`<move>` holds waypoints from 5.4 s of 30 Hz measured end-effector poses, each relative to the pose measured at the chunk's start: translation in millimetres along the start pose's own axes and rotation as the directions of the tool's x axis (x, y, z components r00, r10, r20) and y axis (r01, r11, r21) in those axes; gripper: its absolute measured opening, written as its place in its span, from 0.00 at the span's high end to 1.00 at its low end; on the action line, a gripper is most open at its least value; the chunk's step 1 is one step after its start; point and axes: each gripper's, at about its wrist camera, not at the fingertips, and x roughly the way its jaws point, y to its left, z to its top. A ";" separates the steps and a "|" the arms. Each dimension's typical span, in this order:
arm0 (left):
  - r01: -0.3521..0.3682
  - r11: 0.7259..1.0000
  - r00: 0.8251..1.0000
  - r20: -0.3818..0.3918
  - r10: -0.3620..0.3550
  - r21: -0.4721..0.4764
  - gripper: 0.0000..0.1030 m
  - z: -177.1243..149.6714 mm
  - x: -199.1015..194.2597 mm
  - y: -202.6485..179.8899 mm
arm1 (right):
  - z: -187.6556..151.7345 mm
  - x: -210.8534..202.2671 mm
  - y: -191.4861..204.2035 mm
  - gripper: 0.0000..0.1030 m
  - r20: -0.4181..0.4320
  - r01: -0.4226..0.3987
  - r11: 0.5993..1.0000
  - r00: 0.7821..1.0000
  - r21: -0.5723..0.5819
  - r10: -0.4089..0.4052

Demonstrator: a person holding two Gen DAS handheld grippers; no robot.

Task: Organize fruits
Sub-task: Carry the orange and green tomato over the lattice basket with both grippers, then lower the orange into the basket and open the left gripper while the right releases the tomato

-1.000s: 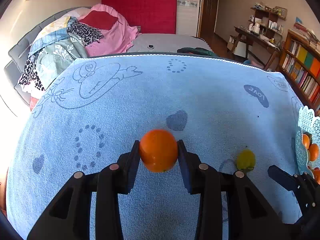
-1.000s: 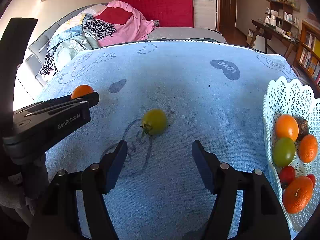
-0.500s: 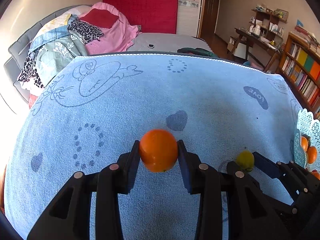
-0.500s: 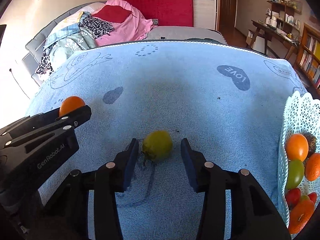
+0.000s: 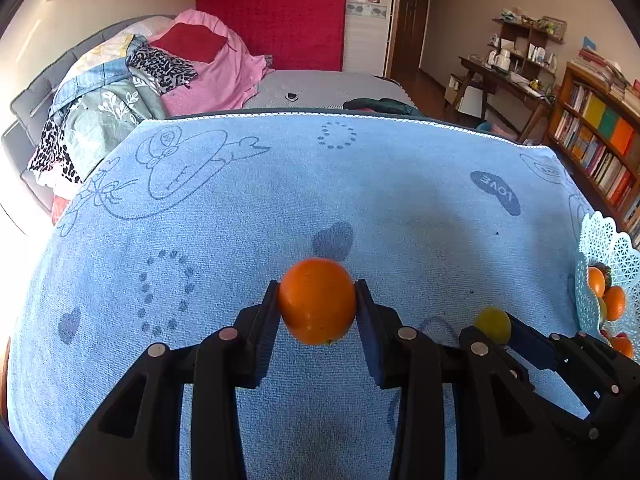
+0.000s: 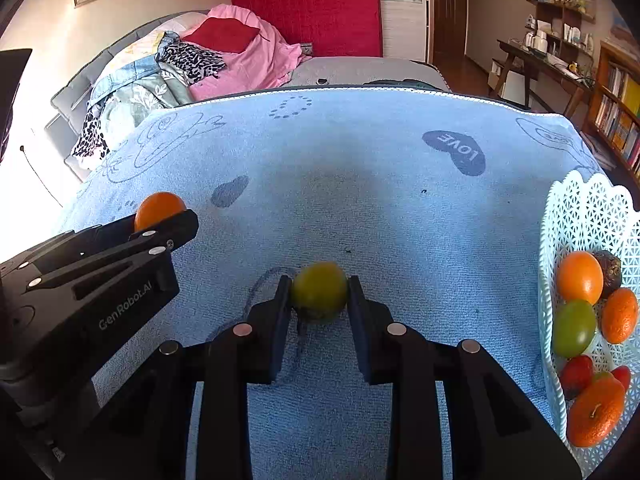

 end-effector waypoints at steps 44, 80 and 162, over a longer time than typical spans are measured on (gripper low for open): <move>0.095 0.983 0.987 0.117 -0.114 0.157 0.64 -9.8 -57.8 -64.9 | -12.2 -92.6 -52.9 0.72 0.156 0.030 0.986 0.986 0.161 -0.056; 0.177 0.942 0.973 0.093 -0.211 0.286 0.64 -36.9 -67.4 -115.9 | -52.1 -132.5 -120.8 0.72 0.150 0.133 0.944 0.971 0.302 -0.185; 0.153 0.911 0.966 0.137 -0.220 0.383 0.14 -35.0 -78.6 -179.1 | -103.3 -187.5 -171.8 0.12 0.248 0.140 0.904 0.935 0.404 -0.255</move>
